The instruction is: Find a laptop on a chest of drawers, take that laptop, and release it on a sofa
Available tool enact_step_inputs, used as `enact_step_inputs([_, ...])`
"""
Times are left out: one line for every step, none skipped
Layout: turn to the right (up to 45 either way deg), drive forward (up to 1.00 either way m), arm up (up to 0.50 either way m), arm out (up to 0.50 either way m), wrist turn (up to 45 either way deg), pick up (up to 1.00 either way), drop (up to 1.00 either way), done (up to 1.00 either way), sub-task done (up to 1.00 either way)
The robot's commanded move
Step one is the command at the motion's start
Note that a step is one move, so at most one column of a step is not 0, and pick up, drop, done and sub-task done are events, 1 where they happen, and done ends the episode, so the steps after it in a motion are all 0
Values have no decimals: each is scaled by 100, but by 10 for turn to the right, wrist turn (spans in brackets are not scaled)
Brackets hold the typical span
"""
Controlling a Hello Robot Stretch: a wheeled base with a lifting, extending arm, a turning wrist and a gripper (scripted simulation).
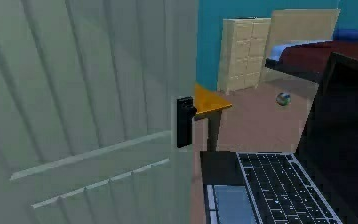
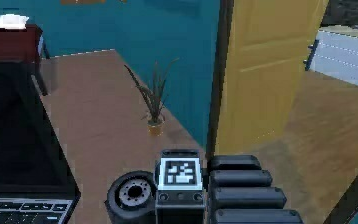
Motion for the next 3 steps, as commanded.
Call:
enact_step_inputs([450, 0, 0, 0, 0, 0, 0, 0, 0])
enact_step_inputs([150, 0, 0, 0, 0, 0, 0, 0, 0])
enact_step_inputs([30, 0, 0, 0, 0, 0, 0, 0, 0])
